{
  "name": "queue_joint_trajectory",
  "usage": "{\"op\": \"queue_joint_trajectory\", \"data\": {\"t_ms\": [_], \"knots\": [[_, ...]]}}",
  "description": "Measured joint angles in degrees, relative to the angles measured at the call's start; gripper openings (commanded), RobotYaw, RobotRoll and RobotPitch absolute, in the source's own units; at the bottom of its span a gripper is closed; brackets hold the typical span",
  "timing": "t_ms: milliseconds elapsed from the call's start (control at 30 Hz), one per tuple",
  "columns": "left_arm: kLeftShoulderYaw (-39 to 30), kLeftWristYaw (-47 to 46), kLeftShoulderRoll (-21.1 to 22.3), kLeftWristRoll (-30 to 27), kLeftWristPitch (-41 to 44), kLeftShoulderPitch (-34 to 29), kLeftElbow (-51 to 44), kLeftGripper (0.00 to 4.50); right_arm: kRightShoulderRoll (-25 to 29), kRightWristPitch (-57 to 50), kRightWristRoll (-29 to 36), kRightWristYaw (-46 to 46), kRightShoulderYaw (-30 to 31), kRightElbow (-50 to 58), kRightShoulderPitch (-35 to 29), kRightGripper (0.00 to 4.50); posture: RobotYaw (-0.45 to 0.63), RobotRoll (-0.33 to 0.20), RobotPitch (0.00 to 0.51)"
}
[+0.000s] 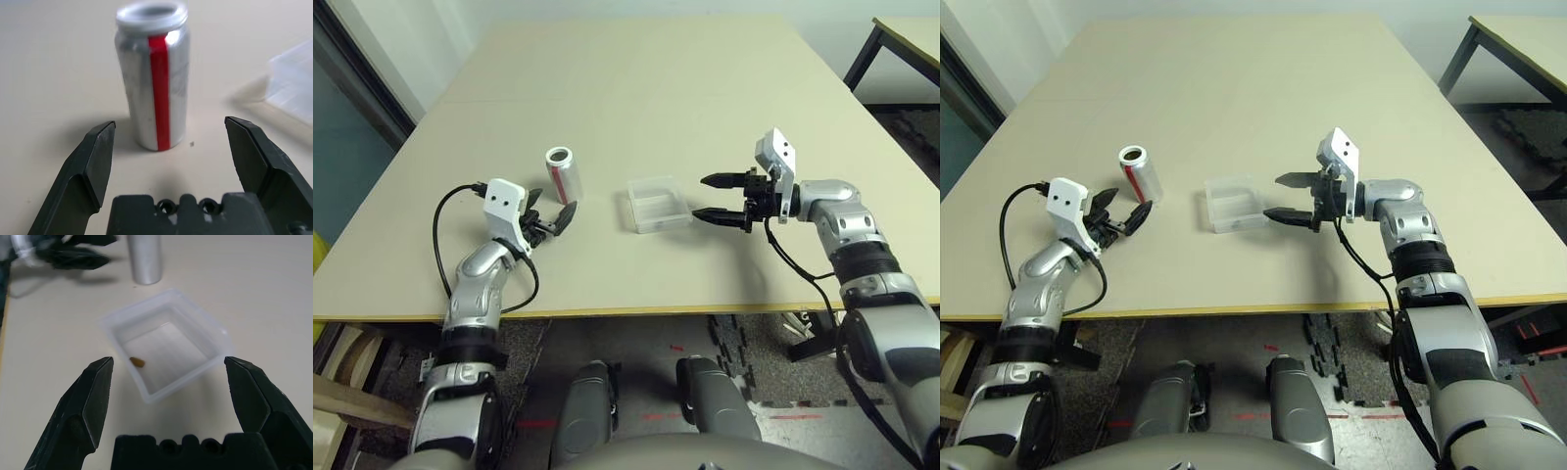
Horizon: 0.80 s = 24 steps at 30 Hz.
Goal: Pour the medicine from the bottle into the box.
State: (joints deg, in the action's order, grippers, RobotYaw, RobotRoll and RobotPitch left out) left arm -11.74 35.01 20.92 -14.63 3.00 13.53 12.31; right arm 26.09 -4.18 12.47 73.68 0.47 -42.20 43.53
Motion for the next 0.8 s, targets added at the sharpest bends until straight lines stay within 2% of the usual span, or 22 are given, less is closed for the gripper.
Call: {"op": "queue_joint_trajectory", "data": {"t_ms": [133, 267, 467, 800], "knots": [[-2.65, 0.53, 1.45, -3.54, 0.60, -2.66, -3.02, 4.49, 0.00, -1.36, 2.17, -2.59, -3.12, 0.03, -0.25, 4.50, -0.14, 0.000, 0.104], [-5.58, -0.39, 3.28, -4.61, 0.64, -2.47, -2.87, 4.49, 0.17, -1.98, 3.52, -5.08, -5.67, 0.17, -1.93, 4.50, -0.13, 0.000, 0.109], [-10.57, -3.37, 7.89, -5.82, 1.47, 4.20, 4.09, 4.49, 1.30, -1.33, 4.59, -10.57, -8.97, 0.18, -3.51, 4.50, -0.13, 0.000, 0.111], [-11.82, -4.61, 11.80, -5.35, -0.57, 13.49, 19.08, 4.49, 2.50, 3.64, 4.63, -22.97, -15.05, -0.20, -5.22, 4.50, -0.16, 0.000, 0.106]]}}
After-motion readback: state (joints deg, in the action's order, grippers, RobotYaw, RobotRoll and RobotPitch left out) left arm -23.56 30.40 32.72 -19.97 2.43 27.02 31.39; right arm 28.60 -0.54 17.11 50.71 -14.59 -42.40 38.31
